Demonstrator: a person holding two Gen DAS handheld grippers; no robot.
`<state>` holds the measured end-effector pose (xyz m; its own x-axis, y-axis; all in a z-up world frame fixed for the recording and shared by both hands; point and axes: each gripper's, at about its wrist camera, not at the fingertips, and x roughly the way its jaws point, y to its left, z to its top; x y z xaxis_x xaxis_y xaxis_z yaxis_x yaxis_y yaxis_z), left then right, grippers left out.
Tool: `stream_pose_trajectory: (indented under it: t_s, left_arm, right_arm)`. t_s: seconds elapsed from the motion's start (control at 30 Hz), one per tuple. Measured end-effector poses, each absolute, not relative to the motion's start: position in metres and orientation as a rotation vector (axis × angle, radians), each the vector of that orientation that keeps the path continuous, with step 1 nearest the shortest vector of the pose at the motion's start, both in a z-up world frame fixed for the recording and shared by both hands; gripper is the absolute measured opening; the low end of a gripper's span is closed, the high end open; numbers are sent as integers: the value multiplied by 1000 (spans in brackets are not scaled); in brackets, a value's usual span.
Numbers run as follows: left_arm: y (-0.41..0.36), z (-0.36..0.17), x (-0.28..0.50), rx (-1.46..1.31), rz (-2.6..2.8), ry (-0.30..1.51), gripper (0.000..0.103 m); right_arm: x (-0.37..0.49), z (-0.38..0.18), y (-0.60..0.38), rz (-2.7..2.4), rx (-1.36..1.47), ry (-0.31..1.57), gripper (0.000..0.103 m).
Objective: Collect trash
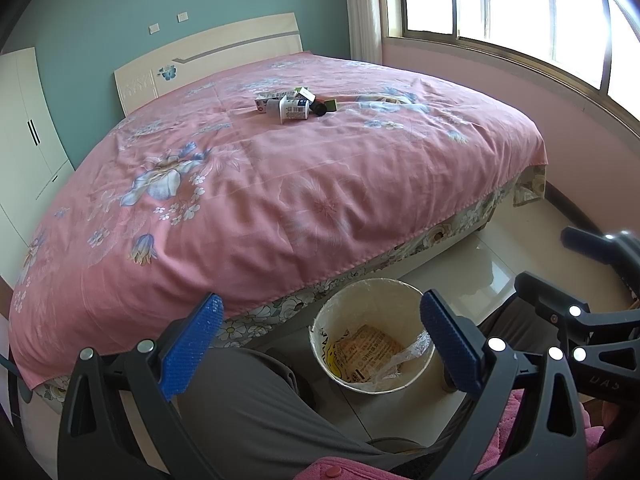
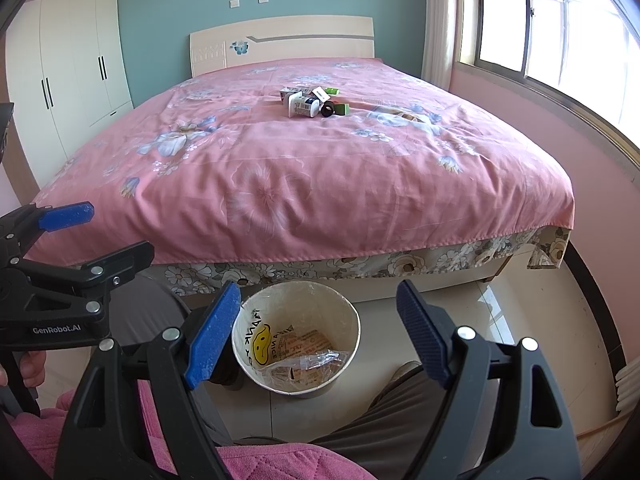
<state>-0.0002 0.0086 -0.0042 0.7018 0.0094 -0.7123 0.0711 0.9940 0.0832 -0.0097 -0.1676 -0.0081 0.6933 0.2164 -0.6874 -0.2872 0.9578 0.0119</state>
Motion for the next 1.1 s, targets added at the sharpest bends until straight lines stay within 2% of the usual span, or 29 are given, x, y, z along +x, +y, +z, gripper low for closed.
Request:
stream_pose_trajectory:
  t_s: [1.1]
  left_arm:
    - [8, -6, 3, 113, -37, 809, 101]
  right_arm:
    - [-6, -12, -167, 280, -91, 781, 79]
